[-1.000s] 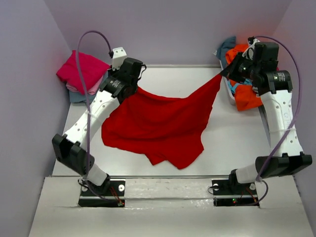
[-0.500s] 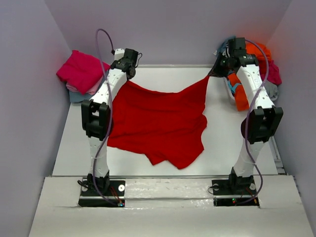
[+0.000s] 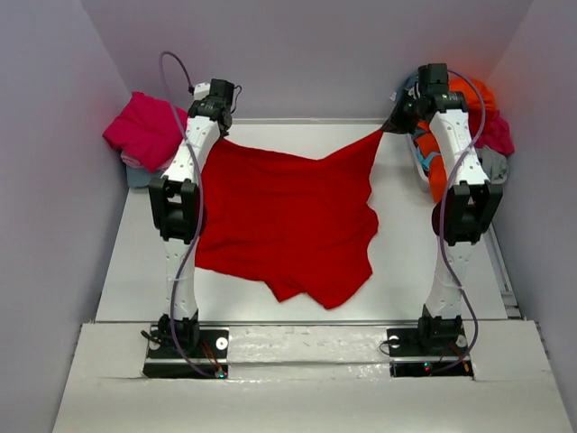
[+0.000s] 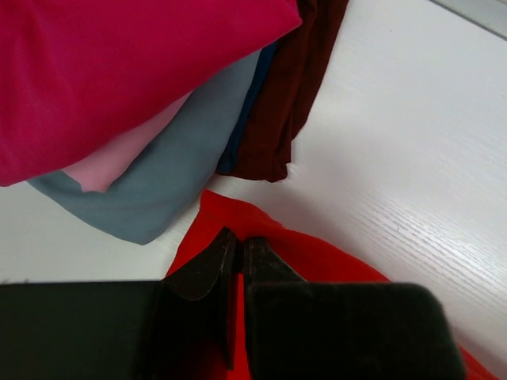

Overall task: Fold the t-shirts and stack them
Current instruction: Fold the tshirt

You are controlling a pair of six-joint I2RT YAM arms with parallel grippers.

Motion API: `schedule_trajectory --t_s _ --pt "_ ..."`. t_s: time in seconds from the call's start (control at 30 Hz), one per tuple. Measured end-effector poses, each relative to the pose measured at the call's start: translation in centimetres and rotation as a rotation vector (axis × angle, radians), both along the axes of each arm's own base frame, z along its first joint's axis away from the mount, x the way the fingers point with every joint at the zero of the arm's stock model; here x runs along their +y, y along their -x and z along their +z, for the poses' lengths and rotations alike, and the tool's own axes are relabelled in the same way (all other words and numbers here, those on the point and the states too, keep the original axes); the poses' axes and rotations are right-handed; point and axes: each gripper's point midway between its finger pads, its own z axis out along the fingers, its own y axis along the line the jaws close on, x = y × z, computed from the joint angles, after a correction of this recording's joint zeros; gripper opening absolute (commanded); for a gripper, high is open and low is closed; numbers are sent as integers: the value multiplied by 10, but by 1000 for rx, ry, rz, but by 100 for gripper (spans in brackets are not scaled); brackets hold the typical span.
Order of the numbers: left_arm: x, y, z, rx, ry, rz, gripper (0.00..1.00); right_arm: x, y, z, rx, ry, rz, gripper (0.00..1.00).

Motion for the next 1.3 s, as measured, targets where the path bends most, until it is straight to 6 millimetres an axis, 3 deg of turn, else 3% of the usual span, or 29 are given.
schedule_trajectory --t_s 0.27,0.53,0.73,0.9,1.07,1.17,1.3 --pt "15 1 -29 72 28 14 6 14 -21 -8 -8 -60 56 7" --pt "11 3 -33 85 36 4 6 22 -21 -38 65 -98 90 7" --pt "11 9 -48 124 38 0 6 21 -10 -63 138 -92 93 7" --pt "12 37 -82 219 40 0 6 20 19 -73 204 -84 99 7" --pt "13 68 -92 280 58 1 6 18 53 -43 179 -76 106 7" --pt "13 76 -79 255 71 2 6 17 78 -18 139 -69 114 7" --pt "11 74 -51 184 93 1 6 16 98 0 107 -62 120 7"
